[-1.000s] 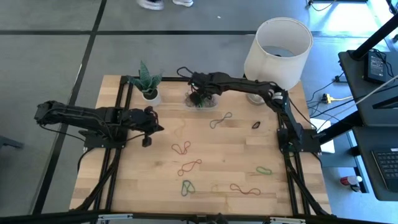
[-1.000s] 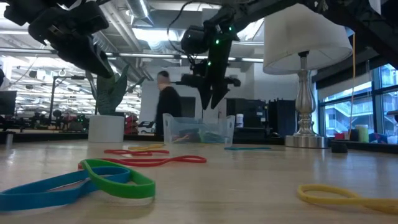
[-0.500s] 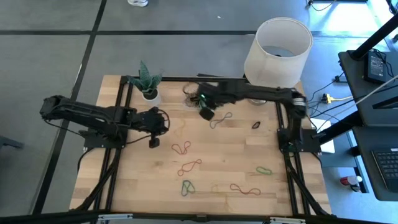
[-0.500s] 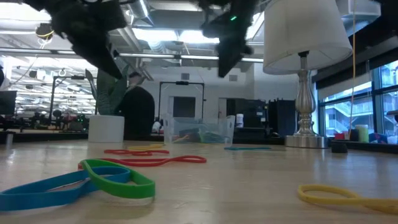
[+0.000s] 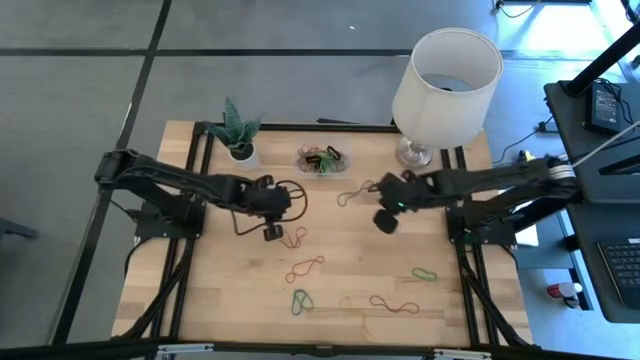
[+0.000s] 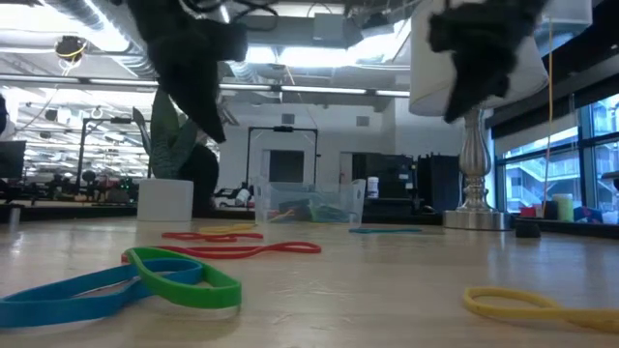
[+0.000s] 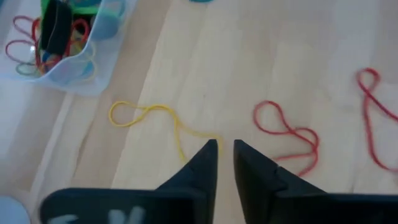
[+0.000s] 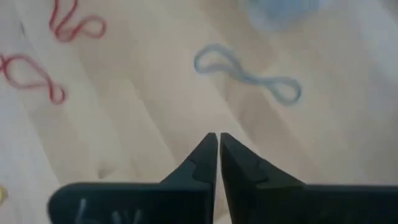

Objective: Pick and place rubber bands into bin
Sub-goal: Put the yellow rubber band into the transparent bin

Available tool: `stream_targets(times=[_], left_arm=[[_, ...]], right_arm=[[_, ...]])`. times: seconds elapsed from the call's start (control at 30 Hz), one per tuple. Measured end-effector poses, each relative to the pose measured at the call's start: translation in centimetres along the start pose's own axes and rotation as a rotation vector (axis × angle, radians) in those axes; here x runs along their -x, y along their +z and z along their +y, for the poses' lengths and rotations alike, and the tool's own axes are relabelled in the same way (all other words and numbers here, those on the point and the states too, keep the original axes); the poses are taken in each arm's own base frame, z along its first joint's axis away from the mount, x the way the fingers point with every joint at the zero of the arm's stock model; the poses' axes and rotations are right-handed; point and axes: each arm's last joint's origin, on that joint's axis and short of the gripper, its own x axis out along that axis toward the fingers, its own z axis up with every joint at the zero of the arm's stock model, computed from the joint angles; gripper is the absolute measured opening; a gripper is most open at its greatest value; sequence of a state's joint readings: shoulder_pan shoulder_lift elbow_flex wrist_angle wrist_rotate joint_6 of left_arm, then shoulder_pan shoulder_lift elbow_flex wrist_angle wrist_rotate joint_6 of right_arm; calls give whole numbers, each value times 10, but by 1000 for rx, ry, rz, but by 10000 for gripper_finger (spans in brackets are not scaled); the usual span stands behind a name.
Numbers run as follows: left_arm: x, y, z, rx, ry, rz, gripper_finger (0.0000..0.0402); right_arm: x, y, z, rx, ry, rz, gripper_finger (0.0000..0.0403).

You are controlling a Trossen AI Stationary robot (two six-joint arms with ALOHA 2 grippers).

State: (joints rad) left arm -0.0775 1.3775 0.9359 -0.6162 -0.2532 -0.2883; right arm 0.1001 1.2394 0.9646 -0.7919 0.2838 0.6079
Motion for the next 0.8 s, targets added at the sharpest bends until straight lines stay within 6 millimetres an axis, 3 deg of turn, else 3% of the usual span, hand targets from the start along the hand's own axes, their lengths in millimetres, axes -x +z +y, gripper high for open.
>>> stream_targets(times=[0.17, 0.37, 0.6, 0.8], left_arm=[[-18, 10, 3, 64, 35, 56, 89], [-48, 8, 12, 193, 98, 150, 124], [-90, -2, 22, 314, 164, 280, 124], [-116, -10, 31, 460, 171, 381, 89]], right_arm=[[-6, -43, -7, -34, 51, -1, 24], [-19, -74, -16, -56, 56, 25, 12], [-23, -85, -17, -44, 72, 50, 7], [-22, -86, -13, -28, 92, 43, 19]])
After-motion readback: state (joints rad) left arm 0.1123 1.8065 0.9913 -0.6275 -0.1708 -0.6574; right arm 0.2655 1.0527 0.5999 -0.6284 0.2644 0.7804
